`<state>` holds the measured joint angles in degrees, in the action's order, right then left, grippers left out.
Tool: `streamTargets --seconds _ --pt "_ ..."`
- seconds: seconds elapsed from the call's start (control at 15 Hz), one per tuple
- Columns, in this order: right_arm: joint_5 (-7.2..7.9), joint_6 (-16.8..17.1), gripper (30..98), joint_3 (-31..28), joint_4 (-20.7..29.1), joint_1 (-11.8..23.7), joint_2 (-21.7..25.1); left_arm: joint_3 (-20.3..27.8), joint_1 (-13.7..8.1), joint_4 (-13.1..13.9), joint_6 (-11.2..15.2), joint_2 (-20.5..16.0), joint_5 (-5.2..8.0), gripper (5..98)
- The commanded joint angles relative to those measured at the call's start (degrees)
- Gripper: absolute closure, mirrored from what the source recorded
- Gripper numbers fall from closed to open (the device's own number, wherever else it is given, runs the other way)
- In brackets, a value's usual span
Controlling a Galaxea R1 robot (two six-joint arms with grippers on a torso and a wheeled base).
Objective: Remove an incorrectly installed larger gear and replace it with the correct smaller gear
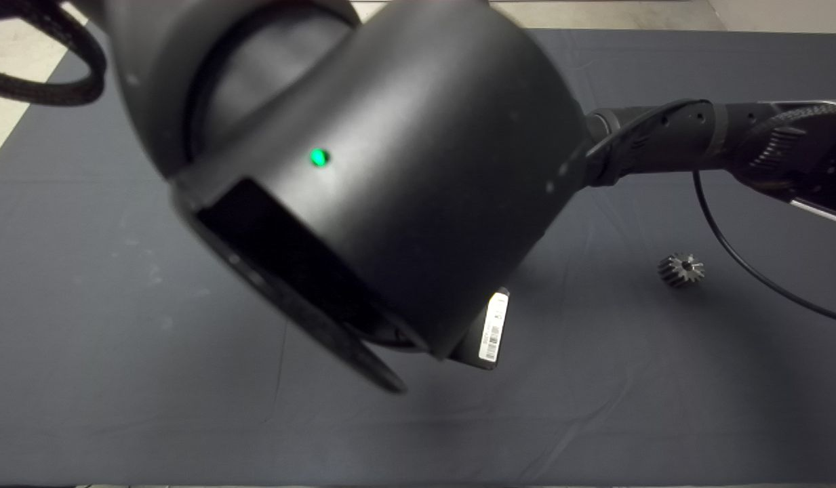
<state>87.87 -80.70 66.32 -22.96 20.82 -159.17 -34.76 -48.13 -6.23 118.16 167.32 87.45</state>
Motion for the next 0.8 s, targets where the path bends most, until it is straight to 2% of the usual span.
streamTargets --seconds 0.0,0.73 --pt "3.62 0.11 93.6 2.66 -1.12 1.69 -0.37 0.23 -1.01 -0.27 0.31 0.17 4.04 49.1" --pt "3.62 0.19 93.6 3.19 -2.52 1.68 -0.84 0.32 -1.07 -0.27 0.31 0.17 4.04 49.1"
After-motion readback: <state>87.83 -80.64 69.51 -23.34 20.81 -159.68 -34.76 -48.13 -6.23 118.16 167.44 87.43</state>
